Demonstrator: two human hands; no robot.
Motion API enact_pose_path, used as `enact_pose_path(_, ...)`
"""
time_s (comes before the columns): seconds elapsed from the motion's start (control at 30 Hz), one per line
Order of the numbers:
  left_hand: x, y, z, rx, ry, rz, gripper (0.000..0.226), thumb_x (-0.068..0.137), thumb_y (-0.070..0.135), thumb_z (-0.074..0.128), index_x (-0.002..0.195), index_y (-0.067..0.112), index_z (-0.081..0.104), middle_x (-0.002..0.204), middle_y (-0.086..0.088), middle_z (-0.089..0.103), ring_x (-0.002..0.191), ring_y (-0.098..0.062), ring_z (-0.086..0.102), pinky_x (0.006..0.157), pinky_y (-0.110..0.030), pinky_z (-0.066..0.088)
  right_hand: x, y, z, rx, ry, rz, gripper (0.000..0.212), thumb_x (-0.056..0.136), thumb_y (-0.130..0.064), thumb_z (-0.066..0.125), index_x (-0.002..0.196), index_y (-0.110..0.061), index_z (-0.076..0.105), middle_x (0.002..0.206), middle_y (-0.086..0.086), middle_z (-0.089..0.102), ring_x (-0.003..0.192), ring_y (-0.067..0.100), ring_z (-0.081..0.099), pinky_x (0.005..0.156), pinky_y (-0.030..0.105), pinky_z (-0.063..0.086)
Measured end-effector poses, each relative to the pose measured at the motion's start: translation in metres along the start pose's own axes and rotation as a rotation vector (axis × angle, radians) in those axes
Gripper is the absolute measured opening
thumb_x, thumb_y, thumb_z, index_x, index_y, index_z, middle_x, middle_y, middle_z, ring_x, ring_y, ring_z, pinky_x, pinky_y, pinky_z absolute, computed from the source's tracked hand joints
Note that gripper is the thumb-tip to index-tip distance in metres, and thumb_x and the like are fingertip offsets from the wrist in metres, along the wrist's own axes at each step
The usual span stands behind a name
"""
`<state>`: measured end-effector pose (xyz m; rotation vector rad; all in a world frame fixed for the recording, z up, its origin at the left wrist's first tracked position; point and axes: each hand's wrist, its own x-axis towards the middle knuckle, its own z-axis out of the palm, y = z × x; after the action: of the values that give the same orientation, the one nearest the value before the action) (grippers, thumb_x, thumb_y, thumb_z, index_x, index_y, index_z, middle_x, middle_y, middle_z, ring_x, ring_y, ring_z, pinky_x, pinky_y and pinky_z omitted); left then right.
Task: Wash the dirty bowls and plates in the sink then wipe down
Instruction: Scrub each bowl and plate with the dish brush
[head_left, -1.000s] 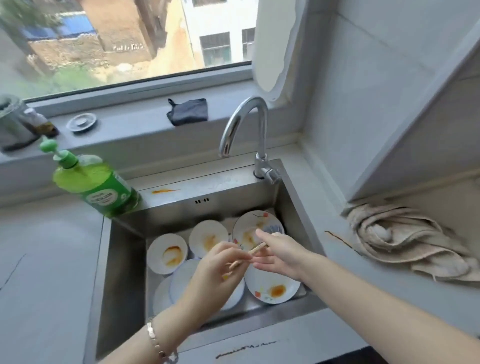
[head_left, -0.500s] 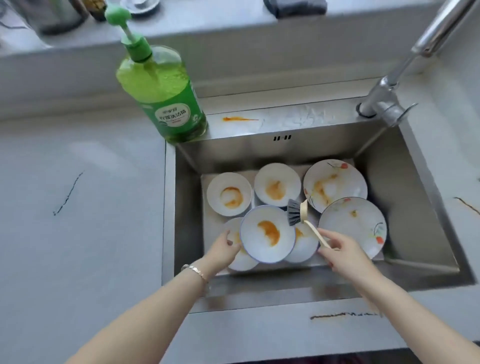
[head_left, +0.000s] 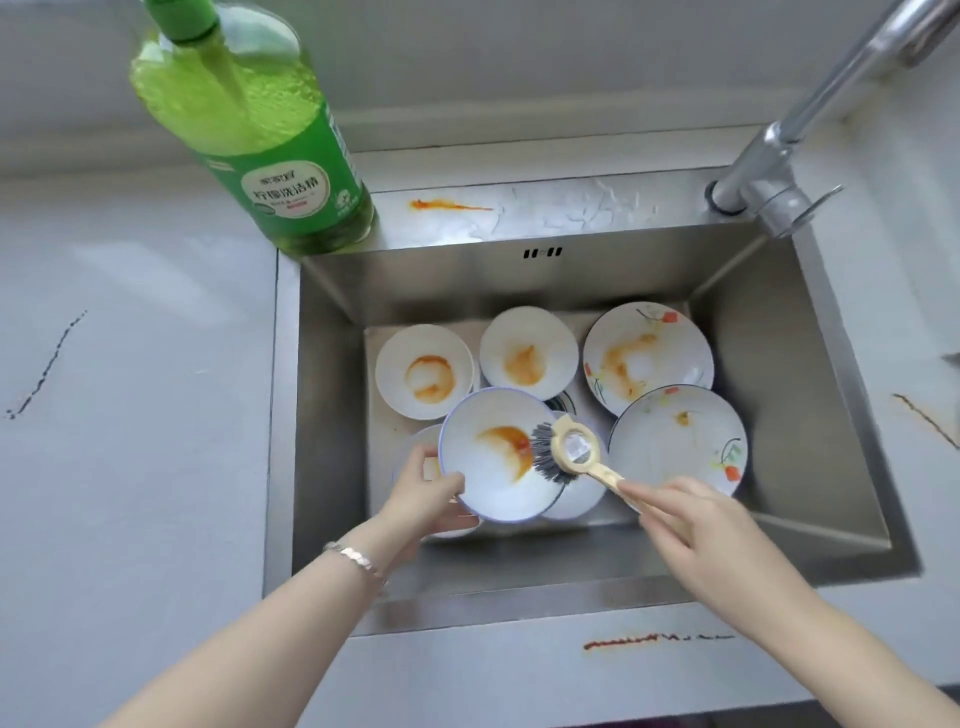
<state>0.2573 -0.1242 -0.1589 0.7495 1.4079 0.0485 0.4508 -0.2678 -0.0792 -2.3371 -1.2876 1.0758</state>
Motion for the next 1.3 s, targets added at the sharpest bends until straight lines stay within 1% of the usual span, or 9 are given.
enact_pose_path(0.17,-0.065,0.032,-0.005,-0.055,-0.015,0.127,0.033,0.084,-0.009,0.044,0.101,0.019,0.042,0.093,-0.012,0.058,0.069,-0.028,0.064,0.054,-0.033,0.057,0.015,-0.04,-0.025,-0.332,0.013,-0.11,0.04,0.097,-0.022,0.041,0.131,-0.042,0.046,0.088,-0.002,0.038,0.078,0.026,0.05,0.054,0.03,0.032)
enact_pose_path(0.3,-0.11,0.048,0.004,-0.146,-0.04,0.178,0.049,0.082,-0.012,0.045,0.112,0.027,0.042,0.095,-0.011,0.06,0.076,-0.034,0.066,0.06,-0.04,0.059,0.001,-0.064,-0.04,-0.516,0.049,-0.297,0.053,0.07,-0.01,0.074,0.115,-0.036,0.062,0.075,-0.003,0.03,0.054,0.021,0.031,0.04,0.021,0.011)
enact_pose_path(0.4,-0.134,0.057,0.014,-0.199,-0.098,0.244,0.069,0.077,-0.012,0.053,0.124,0.036,0.04,0.101,-0.016,0.064,0.079,-0.037,0.068,0.061,-0.041,0.058,-0.033,-0.071,-0.043,-0.323,-0.114,-0.316,0.054,0.092,-0.009,0.039,0.136,-0.04,0.039,0.09,-0.001,0.034,0.077,0.026,0.042,0.059,0.033,0.037)
enact_pose_path(0.53,-0.154,0.064,0.035,-0.123,-0.144,0.311,0.077,0.08,-0.016,0.05,0.133,0.039,0.039,0.11,-0.018,0.06,0.073,-0.03,0.068,0.058,-0.036,0.057,-0.018,-0.073,-0.07,-0.305,-0.028,-0.337,0.051,0.095,-0.013,0.038,0.137,-0.042,0.039,0.096,0.003,0.045,0.097,0.03,0.053,0.077,0.034,0.041)
enact_pose_path(0.77,-0.167,0.073,0.038,-0.088,-0.087,0.361,0.084,0.074,-0.017,0.054,0.122,0.051,0.045,0.11,-0.017,0.053,0.073,-0.025,0.07,0.058,-0.038,0.058,-0.042,-0.069,-0.079,-0.139,-0.165,-0.377,0.046,0.095,-0.014,0.041,0.132,-0.04,0.047,0.088,-0.003,0.048,0.091,0.02,0.046,0.079,0.03,0.04)
enact_pose_path(0.87,-0.17,0.069,0.044,-0.118,-0.126,0.327,0.081,0.078,-0.017,0.051,0.13,0.044,0.041,0.099,-0.015,0.057,0.065,-0.026,0.069,0.058,-0.036,0.058,-0.015,-0.061,-0.084,-0.152,-0.042,-0.281,0.045,0.094,-0.012,0.043,0.129,-0.039,0.052,0.089,0.003,0.052,0.097,0.023,0.051,0.083,0.033,0.042)
enact_pose_path(1.0,-0.171,0.069,0.031,-0.118,-0.061,0.355,0.086,0.071,-0.015,0.059,0.127,0.048,0.044,0.112,-0.019,0.053,0.076,-0.03,0.07,0.06,-0.04,0.058,-0.044,-0.057,-0.075,-0.067,-0.112,-0.31,0.043,0.096,-0.014,0.043,0.129,-0.041,0.05,0.074,-0.012,0.041,0.075,0.004,0.042,0.072,0.026,0.035)
enact_pose_path(1.17,-0.175,0.064,0.043,-0.122,-0.151,0.314,0.079,0.08,-0.015,0.05,0.134,0.041,0.036,0.095,-0.017,0.064,0.071,-0.029,0.068,0.059,-0.035,0.057,-0.02,-0.065,-0.08,-0.005,0.011,-0.22,0.04,0.094,-0.011,0.047,0.126,-0.033,0.056,0.088,0.001,0.055,0.091,0.018,0.049,0.079,0.03,0.041)
enact_pose_path(1.3,-0.175,0.069,0.036,-0.107,-0.07,0.356,0.081,0.078,-0.016,0.051,0.13,0.046,0.038,0.105,-0.017,0.057,0.079,-0.029,0.068,0.059,-0.036,0.058,-0.054,-0.064,-0.074,-0.045,-0.094,-0.249,0.042,0.095,-0.014,0.042,0.129,-0.037,0.052,0.104,0.0,0.06,0.099,0.018,0.052,0.08,0.028,0.043)
